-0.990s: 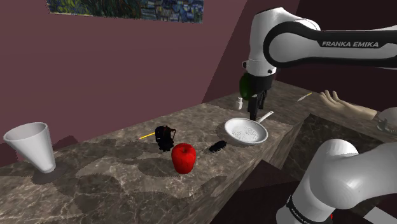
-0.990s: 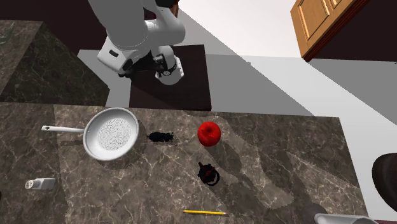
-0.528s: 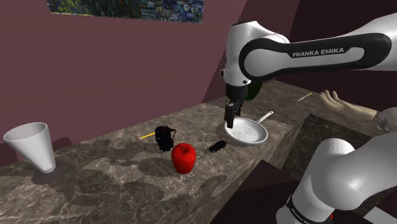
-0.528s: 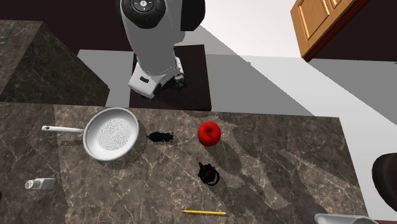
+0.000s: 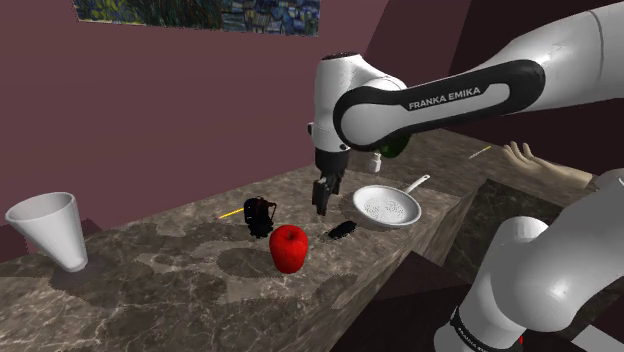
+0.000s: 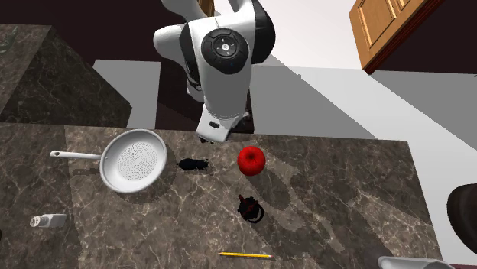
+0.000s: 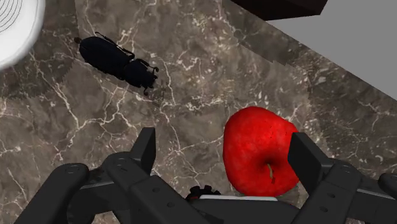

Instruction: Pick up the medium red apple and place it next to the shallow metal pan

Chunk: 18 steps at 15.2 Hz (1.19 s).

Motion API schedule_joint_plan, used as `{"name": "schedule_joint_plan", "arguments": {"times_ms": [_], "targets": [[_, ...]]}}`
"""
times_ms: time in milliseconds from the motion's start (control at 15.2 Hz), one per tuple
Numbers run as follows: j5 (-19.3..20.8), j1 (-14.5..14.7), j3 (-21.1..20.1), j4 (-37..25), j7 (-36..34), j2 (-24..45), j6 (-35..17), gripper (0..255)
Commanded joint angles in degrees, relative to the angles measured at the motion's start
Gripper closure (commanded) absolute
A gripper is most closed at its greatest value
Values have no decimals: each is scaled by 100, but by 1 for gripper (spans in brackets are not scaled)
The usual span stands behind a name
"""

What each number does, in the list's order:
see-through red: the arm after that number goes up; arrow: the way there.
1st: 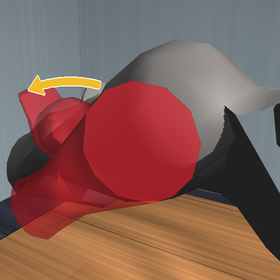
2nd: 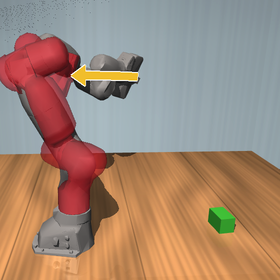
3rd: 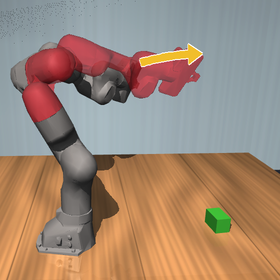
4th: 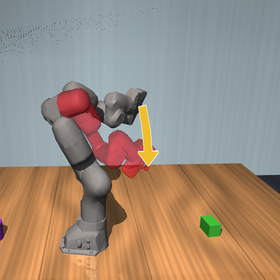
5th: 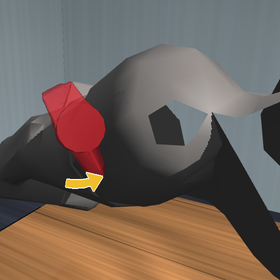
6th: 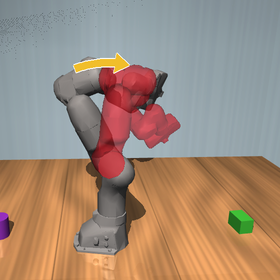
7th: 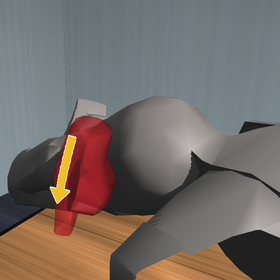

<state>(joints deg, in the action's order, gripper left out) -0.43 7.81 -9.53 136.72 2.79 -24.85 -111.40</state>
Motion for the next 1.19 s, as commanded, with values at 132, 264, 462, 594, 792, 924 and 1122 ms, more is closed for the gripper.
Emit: {"name": "schedule_joint_plan", "arguments": {"times_ms": [132, 264, 462, 594, 792, 924, 1122], "targets": [[-31, 142, -254, -311, -149, 657, -522, 0], [-7, 200, -373, -509, -223, 999, -747, 0], [44, 260, -491, -735, -308, 1355, -959, 0], [62, 256, -497, -642, -321, 1421, -1117, 0], [94, 248, -506, -511, -345, 1530, -1353, 0], [127, 241, -513, -408, -369, 1633, -1556, 0], [127, 242, -513, -408, -369, 1633, -1556, 0]]}}
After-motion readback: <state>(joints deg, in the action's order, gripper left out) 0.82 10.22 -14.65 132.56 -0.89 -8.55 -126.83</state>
